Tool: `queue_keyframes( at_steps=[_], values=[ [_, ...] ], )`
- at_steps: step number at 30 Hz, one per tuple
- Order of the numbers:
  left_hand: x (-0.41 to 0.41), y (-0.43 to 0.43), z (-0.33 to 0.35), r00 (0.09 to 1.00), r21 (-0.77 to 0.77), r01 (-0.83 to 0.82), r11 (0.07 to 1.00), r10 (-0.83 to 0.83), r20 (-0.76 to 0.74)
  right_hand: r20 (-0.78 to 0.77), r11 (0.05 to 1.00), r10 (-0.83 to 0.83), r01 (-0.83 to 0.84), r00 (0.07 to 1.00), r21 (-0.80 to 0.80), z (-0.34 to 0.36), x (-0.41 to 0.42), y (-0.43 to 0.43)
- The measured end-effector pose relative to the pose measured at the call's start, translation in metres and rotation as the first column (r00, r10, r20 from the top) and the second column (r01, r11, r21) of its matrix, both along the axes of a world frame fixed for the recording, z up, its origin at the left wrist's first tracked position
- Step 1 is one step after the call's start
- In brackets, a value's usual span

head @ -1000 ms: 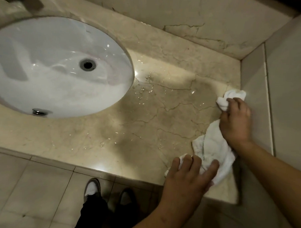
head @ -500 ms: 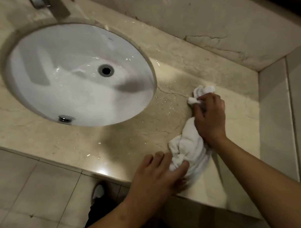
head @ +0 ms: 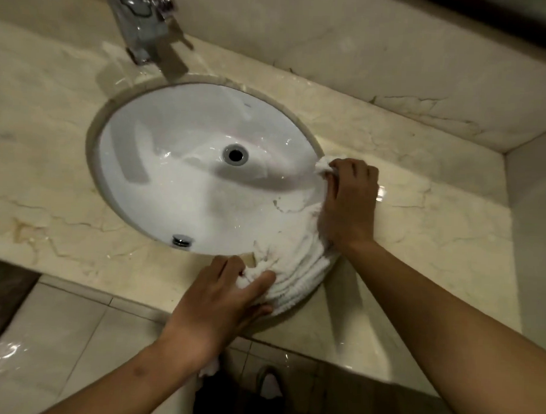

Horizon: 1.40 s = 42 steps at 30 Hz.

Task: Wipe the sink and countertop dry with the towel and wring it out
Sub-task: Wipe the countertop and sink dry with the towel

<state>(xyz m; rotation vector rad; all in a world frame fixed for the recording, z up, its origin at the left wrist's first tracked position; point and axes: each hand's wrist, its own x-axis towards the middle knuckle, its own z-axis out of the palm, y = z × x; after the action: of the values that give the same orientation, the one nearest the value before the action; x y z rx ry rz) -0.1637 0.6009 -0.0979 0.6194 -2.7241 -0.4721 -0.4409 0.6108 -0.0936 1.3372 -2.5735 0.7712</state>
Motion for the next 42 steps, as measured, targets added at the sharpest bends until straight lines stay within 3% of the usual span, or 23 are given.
queue_keyframes(
  at_steps=[4,7,10,13,18,22,28,31,38,42],
  values=[
    [-0.016,0.011,-0.001,1.000,0.038,0.016,0.999,-0.016,-0.018,-0.038,0.984,-0.177,0.176,0.983,-0.027,0.016,-0.032,0.045],
    [-0.044,0.031,-0.001,0.997,0.062,0.072,0.995,-0.071,-0.018,-0.023,0.928,-0.366,0.367,0.930,0.065,0.010,-0.056,0.094],
    [-0.076,0.053,-0.009,0.994,0.031,0.105,0.994,-0.104,-0.027,0.105,0.802,-0.579,0.543,0.808,0.249,0.004,-0.071,0.127],
    [-0.098,0.061,-0.019,0.990,0.005,0.096,0.995,-0.095,-0.100,0.221,0.788,-0.592,0.501,0.775,0.358,-0.001,-0.066,0.128],
    [-0.131,0.054,-0.027,0.966,-0.092,0.130,0.987,-0.147,-0.213,0.132,0.796,-0.596,0.562,0.792,0.224,-0.018,-0.099,0.092],
    [-0.184,0.050,-0.027,0.987,-0.017,0.065,0.998,-0.067,-0.148,0.133,0.899,-0.436,0.422,0.890,0.118,-0.019,-0.154,0.067],
    [-0.268,0.028,-0.013,0.995,0.035,-0.036,0.999,0.039,-0.090,0.181,0.997,0.007,-0.021,0.984,0.072,-0.005,-0.222,-0.005],
    [-0.293,0.014,-0.012,0.992,-0.036,-0.082,0.996,0.079,-0.098,0.151,0.974,0.192,-0.207,0.970,0.088,-0.005,-0.237,-0.037],
    [-0.304,0.007,-0.018,0.982,-0.076,-0.180,0.981,0.174,-0.079,0.103,0.904,0.400,-0.410,0.911,0.117,-0.010,-0.227,-0.085],
    [-0.304,0.004,-0.017,0.959,-0.096,-0.284,0.954,0.282,-0.043,0.163,0.804,0.558,-0.579,0.814,0.140,-0.009,-0.202,-0.129]
  ],
)
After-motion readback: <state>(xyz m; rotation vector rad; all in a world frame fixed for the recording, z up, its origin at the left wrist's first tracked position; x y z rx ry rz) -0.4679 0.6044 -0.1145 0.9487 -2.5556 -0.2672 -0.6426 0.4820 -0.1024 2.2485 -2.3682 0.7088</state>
